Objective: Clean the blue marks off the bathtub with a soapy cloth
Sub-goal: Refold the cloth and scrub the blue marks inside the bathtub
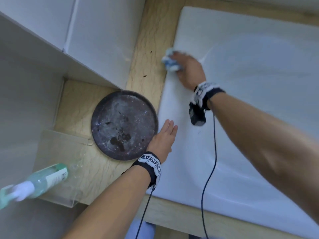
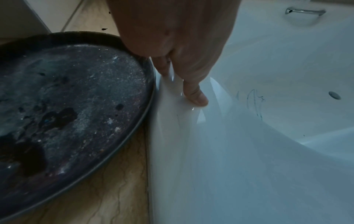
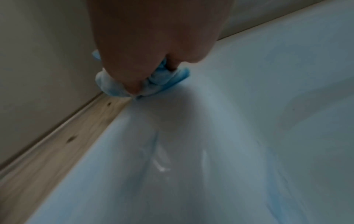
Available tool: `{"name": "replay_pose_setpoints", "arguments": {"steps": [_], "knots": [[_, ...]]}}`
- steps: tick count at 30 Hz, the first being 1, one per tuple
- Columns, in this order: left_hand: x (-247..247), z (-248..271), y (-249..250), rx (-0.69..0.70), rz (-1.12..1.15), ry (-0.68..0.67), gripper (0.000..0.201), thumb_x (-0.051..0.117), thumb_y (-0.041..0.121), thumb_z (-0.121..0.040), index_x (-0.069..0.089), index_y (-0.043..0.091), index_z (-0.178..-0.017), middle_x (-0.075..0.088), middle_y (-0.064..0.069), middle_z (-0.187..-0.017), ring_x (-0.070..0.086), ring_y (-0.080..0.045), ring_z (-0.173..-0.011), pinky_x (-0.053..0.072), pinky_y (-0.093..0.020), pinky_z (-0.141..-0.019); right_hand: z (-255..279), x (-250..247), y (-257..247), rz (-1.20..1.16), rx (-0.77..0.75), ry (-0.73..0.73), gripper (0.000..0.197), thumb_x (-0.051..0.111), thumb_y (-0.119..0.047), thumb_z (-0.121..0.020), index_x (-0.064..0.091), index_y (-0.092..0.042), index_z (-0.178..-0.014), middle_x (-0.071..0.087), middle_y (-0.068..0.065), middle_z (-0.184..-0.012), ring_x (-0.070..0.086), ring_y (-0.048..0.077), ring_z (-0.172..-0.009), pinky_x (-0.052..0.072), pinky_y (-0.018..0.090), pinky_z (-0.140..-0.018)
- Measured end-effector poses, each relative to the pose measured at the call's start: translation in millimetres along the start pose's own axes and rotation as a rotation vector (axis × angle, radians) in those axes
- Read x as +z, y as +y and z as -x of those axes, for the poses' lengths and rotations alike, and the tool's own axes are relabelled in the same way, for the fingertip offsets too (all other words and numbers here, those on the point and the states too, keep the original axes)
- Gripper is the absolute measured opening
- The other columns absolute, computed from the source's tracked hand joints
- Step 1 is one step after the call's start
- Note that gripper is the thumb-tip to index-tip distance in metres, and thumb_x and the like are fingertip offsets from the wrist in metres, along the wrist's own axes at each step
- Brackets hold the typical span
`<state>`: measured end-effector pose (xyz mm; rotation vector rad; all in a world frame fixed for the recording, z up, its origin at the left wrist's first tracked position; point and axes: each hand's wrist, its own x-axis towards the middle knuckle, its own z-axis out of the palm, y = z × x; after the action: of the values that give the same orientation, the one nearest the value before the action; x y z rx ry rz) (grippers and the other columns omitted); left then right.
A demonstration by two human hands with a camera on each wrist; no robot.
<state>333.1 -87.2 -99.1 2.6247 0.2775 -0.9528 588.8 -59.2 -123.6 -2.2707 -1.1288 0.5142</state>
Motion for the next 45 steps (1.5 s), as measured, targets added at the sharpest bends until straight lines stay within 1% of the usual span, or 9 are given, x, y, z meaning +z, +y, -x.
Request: {"name": "replay_pose_setpoints", "arguments": {"steps": [7, 14, 18, 22, 26, 29, 33, 39, 45], "knots": [[3, -1, 4, -0.004, -0.053, 0.016, 0.087, 0.061, 0.018, -0.095, 0.001, 0.003, -0.155, -0.003, -0.018, -0.162, -0.009, -0.032, -0.150, 0.017, -0.030, -0.119, 96, 23, 15, -0.050, -0.430, -0.227, 0.059, 0.060, 0.007, -0.085, 0.063, -0.024, -0.135, 0.052, -0.003, -0.149, 0.044, 0.025, -0.141, 0.039, 0.040, -0.115], [3, -1, 2, -0.007, -0.005, 0.001, 0.088, 0.062, 0.016, -0.094, 0.000, 0.005, -0.156, -0.006, -0.014, -0.163, -0.011, -0.029, -0.150, 0.026, -0.029, -0.116, 34, -6, 40, -0.077, 0.059, 0.202, 0.051, 0.057, -0.013, -0.084, 0.064, -0.020, -0.134, 0.058, 0.004, -0.144, 0.052, 0.026, -0.135, 0.040, 0.041, -0.115], [5, -5, -1, -0.016, 0.019, -0.003, 0.086, 0.068, 0.014, -0.089, 0.013, 0.006, -0.155, 0.006, -0.016, -0.162, 0.000, -0.029, -0.150, 0.027, -0.032, -0.116, 104, 24, -1, -0.157, -0.052, -0.117, 0.056, 0.056, -0.002, -0.087, 0.058, -0.020, -0.140, 0.058, 0.011, -0.141, 0.052, 0.032, -0.131, 0.043, 0.042, -0.110], [4, 1, 2, -0.092, 0.121, 0.049, 0.053, 0.073, 0.008, -0.082, 0.052, 0.008, -0.130, 0.050, -0.005, -0.133, 0.042, -0.020, -0.128, 0.050, -0.034, -0.089, 164, 67, -10, -0.226, -0.287, -0.153, 0.046, 0.061, -0.001, -0.088, 0.068, -0.023, -0.128, 0.055, 0.000, -0.147, 0.045, 0.030, -0.139, 0.045, 0.044, -0.109], [9, -3, -3, -0.024, 0.121, 0.067, 0.085, 0.077, 0.014, -0.081, 0.029, 0.010, -0.152, 0.028, -0.007, -0.156, 0.023, -0.021, -0.144, 0.044, -0.033, -0.103, 138, 54, 8, -0.214, -0.375, -0.149, 0.051, 0.061, 0.006, -0.086, 0.067, -0.020, -0.130, 0.055, 0.004, -0.146, 0.046, 0.029, -0.139, 0.040, 0.041, -0.114], [11, -6, -5, -0.022, 0.079, 0.031, 0.092, 0.069, 0.016, -0.090, 0.007, 0.011, -0.157, -0.002, -0.008, -0.164, -0.007, -0.020, -0.151, 0.019, -0.025, -0.119, 116, 34, 32, -0.250, -0.098, 0.116, 0.058, 0.054, 0.008, -0.081, 0.062, -0.013, -0.135, 0.055, 0.009, -0.145, 0.048, 0.029, -0.137, 0.036, 0.042, -0.116], [11, -4, -4, -0.025, 0.095, 0.048, 0.090, 0.068, 0.016, -0.090, 0.007, 0.012, -0.157, -0.003, -0.006, -0.164, -0.009, -0.017, -0.150, 0.023, -0.026, -0.117, 84, 11, 79, -0.629, 0.666, 0.610, 0.040, 0.062, -0.013, -0.089, 0.063, -0.006, -0.129, 0.067, 0.010, -0.128, 0.063, 0.025, -0.119, 0.047, 0.032, -0.105], [10, -7, 1, -0.047, -0.010, 0.014, 0.088, 0.066, 0.020, -0.092, 0.007, 0.008, -0.156, -0.002, -0.011, -0.164, -0.009, -0.022, -0.151, 0.026, -0.029, -0.117, 101, 40, 127, -0.582, 0.878, 0.256, 0.053, 0.058, -0.026, -0.097, 0.048, -0.007, -0.145, 0.053, 0.013, -0.147, 0.052, 0.030, -0.134, 0.040, 0.036, -0.113], [8, -10, 4, -0.074, -0.085, -0.061, 0.092, 0.066, 0.022, -0.092, 0.002, 0.003, -0.155, -0.004, -0.016, -0.163, -0.009, -0.027, -0.150, 0.028, -0.033, -0.118, 202, 91, 131, -0.575, 1.174, 0.056, 0.041, 0.052, -0.032, -0.097, 0.062, -0.009, -0.129, 0.063, 0.011, -0.131, 0.062, 0.031, -0.118, 0.049, 0.034, -0.099]]}}
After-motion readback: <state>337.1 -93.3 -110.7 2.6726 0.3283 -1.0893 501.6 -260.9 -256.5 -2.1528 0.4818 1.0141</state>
